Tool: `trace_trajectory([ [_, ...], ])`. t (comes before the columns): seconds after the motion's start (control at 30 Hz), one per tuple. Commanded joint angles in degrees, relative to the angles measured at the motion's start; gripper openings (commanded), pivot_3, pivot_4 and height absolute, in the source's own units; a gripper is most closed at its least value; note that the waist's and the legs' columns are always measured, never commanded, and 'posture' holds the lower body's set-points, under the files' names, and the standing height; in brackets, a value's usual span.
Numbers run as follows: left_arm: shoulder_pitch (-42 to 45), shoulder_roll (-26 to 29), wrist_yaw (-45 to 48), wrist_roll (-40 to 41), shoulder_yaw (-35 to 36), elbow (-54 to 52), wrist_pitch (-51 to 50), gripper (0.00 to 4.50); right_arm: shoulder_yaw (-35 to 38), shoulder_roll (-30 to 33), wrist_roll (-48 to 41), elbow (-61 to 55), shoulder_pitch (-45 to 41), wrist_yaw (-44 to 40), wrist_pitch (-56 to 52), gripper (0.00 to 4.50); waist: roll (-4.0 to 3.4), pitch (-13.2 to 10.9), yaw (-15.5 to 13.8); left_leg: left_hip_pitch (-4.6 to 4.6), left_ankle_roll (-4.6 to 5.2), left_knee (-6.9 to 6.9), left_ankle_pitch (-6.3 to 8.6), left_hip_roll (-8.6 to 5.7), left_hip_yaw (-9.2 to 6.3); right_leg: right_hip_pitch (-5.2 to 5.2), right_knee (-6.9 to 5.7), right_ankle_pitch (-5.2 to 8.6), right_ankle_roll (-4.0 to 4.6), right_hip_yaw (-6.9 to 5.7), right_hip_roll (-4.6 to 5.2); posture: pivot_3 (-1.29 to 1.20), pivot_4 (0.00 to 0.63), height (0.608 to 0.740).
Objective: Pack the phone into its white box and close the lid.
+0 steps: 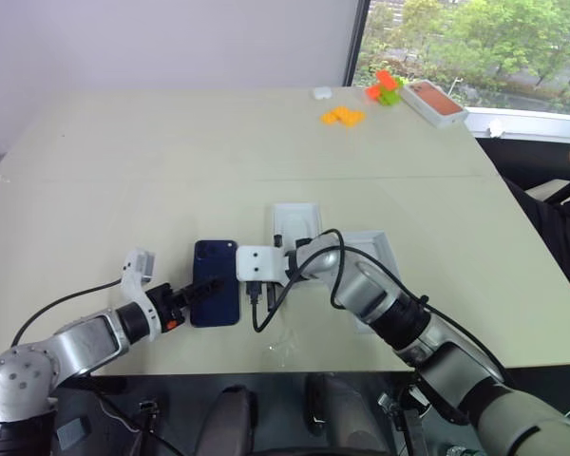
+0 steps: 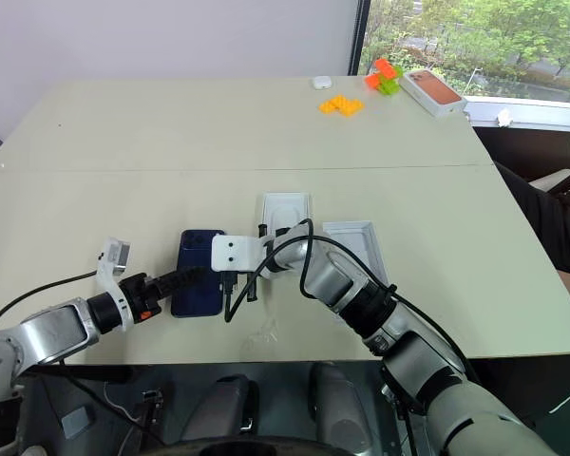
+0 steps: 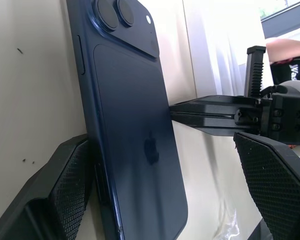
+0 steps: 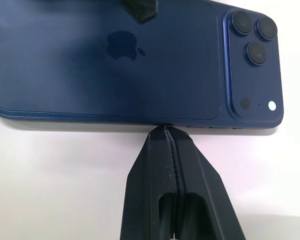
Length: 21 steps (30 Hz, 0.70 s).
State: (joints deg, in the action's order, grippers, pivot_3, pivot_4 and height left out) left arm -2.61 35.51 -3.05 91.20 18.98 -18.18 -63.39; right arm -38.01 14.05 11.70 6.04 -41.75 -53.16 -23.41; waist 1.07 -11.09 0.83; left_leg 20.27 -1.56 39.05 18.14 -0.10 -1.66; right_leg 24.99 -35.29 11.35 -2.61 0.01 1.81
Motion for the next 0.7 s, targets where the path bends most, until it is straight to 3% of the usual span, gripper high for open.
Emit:
trace_trajectory([
  [0.03,-0.93,0.06,-0.39,0.90,-2.73,0.07,-0.52,3.70,0.10,-1.33,0.12,-0.90,0.10,0.17,0.78,0.00,0.00,0.00,0.09,0.02,0.00,0.00,0.00,0.00,0.00,0.02,0.00,0.00,0.00,0.00,0.00,0.00,0.150,0.740],
  [0.17,-1.83,0.79,0.13,0.63,-2.34,0.23,-0.13,1.77,0.16,-1.26,0.88,-1.15,0.17,0.74,0.99,0.00,0.01,-0.01,0.18,0.09,0.00,-0.05,0.00,0.01,0.00,0.11,0.02,-0.02,0.03,0.00,-0.01,0.00,0.150,0.740],
  [0.6,-4.64,0.62,1.88,4.57,2.12,0.70,4.56,1.77,4.71,1.52,1.33,-8.23,-2.43,0.45,-2.77,0.00,0.04,-0.08,0.24,0.28,0.00,-0.13,0.00,0.06,0.01,0.34,0.05,0.00,0.01,0.00,-0.04,0.00,0.150,0.740],
  [0.7,-4.75,0.65,1.31,5.07,1.73,0.79,5.01,0.86,5.98,2.36,1.02,-10.47,-2.71,0.32,-4.07,0.00,0.04,-0.08,0.20,0.31,0.00,-0.15,0.00,0.06,0.01,0.36,0.08,0.00,0.01,0.00,-0.04,0.00,0.150,0.740],
])
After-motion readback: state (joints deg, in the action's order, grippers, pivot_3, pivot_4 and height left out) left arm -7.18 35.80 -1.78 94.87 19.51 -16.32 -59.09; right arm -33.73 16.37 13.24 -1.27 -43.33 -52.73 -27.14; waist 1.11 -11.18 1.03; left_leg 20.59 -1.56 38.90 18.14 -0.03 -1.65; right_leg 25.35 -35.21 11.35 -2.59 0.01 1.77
